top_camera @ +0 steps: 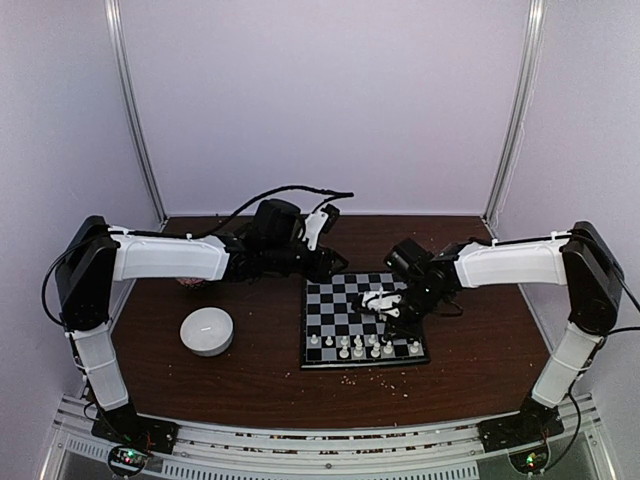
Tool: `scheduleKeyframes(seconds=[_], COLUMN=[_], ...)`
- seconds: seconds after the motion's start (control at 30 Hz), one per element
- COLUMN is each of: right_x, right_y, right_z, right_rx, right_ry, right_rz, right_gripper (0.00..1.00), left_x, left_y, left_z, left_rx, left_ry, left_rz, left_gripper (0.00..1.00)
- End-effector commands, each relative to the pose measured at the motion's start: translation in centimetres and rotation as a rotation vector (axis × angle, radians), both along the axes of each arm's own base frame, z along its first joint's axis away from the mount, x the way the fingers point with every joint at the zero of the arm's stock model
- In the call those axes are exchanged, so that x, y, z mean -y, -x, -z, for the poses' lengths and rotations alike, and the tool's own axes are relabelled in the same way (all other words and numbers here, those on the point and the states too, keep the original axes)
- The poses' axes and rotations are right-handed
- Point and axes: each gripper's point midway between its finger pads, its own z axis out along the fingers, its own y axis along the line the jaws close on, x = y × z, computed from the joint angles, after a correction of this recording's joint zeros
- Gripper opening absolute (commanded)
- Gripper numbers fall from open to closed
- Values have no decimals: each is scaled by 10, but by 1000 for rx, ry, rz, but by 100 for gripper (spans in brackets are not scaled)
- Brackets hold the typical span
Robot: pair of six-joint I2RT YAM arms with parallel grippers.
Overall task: Set up the chess pieces on the board
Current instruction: Place the pawn at f2, then pick up the knight from the chessboard.
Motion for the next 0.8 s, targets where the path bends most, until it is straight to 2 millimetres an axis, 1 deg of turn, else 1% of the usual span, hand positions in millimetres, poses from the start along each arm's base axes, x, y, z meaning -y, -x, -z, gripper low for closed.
scheduleKeyframes(seconds=[0.0,0.17,0.23,0.3,0.33,0.53,0.77], right_x=[0,14,20,27,28,21,12], right_y=[-16,-35,-45,-53,-54,-56,-46], right_z=[-46,-88,-96,-90,-84,-59,-25], right_rx=[94,101,92,84,77,18,-52], right_ry=[-68,-185,-227,-205,-186,-146,-74], right_rz=[38,124,173,205,205,207,181], right_gripper=[24,25,26,26,26,26,24], left_x=[6,6,6,6,7,4,-3], left_y=[-3,-3,-4,-4,-4,-3,0], left_z=[-7,-6,-4,-1,0,4,7], left_rx=[17,17,13,6,3,-12,-14], left_ry=[24,8,2,-1,-2,3,-5], left_rz=[12,14,14,15,16,1,-14], left_gripper=[35,35,35,35,35,35,35])
